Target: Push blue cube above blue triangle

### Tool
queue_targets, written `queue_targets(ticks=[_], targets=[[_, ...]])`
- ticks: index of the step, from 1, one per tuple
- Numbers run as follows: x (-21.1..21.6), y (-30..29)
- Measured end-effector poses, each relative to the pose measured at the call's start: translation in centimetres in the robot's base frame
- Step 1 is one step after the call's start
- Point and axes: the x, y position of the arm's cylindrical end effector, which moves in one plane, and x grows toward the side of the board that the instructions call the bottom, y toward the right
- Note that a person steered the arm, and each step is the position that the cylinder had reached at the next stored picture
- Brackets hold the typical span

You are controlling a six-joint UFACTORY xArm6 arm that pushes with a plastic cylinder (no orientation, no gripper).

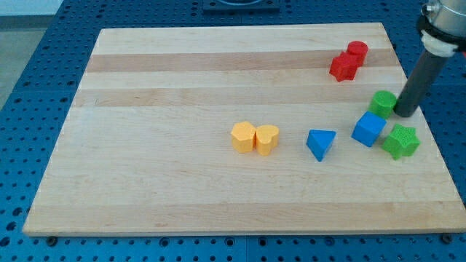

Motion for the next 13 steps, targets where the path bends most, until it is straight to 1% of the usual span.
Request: queue_targets(ticks=[2,3,4,5,6,7,9,10,11,12,13], targets=[[-0.8,0.0],[0.3,-0.9],[-0.5,1.3],[1.8,2.7],[2.0,2.7],[3.5,0.6],[6.6,-5.4],[7.4,-7.6],[7.7,-8.5],[5.8,-6.8],[5.1,-4.9]])
